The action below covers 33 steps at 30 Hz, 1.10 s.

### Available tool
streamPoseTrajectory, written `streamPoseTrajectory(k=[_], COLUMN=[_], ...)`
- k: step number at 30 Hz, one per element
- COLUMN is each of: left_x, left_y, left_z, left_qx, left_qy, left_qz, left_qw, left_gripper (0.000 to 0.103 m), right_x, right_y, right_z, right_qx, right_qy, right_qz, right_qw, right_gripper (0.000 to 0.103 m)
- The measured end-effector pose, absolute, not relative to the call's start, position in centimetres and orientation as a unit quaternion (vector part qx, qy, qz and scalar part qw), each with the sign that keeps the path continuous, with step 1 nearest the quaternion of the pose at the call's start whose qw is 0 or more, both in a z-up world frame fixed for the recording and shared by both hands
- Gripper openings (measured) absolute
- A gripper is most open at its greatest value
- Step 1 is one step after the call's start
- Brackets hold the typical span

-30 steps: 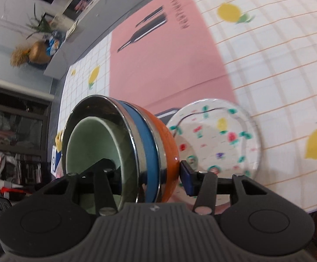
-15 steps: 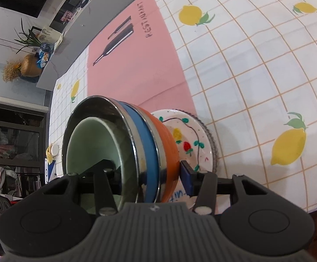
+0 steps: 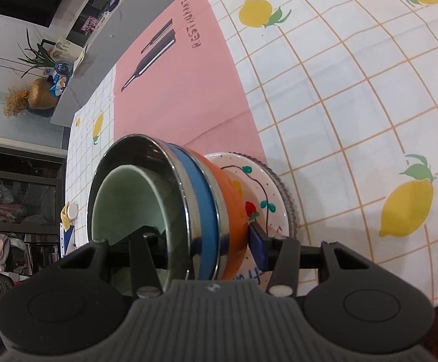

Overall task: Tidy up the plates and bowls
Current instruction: 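Lower the bowl stack onto the Fruity plate and open both tools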

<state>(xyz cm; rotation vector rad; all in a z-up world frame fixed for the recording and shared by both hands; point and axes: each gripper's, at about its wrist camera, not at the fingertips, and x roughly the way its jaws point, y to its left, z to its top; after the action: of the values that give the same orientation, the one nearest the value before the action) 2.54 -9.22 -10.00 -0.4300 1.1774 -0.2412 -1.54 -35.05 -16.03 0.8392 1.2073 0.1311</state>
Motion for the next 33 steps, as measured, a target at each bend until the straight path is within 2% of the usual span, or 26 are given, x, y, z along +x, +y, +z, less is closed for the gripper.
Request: streamPoseTrajectory(k=[13, 16, 20, 28, 33], left_x=[2.8, 2.7, 2.4, 1.7, 0.0], left_y=[-8.7, -8.7, -8.8, -7.6, -7.4], left_z=[-10.2, -10.0, -9.2, -7.1, -3.7], left_qx=[-0.215, -0.214, -0.206, -0.205, -0.143], left_qy=[0.553, 0.545, 0.532, 0.496, 0.421], left_qz=[-0.119, -0.124, -0.131, -0.132, -0.122], left_qw=[0.796, 0.801, 0.811, 0.833, 0.887], left_gripper=[0.047, 0.060, 0.070, 0.072, 0.072], right_x=[-1.6, -1.6, -1.6, -2.6, -3.8], right_y=[-34.4, -34.2, -34.1, -33.6, -32.7], right_z=[-15.5, -14.7, -13.4, -11.0, -7.6], right_qx=[0.363, 0.345, 0.325, 0.284, 0.215], right_qy=[0.544, 0.532, 0.520, 0.500, 0.459], right_qz=[0.061, 0.061, 0.066, 0.061, 0.048], right_qw=[0.754, 0.771, 0.787, 0.816, 0.861], right_gripper=[0.053, 0.070, 0.075, 0.076, 0.077])
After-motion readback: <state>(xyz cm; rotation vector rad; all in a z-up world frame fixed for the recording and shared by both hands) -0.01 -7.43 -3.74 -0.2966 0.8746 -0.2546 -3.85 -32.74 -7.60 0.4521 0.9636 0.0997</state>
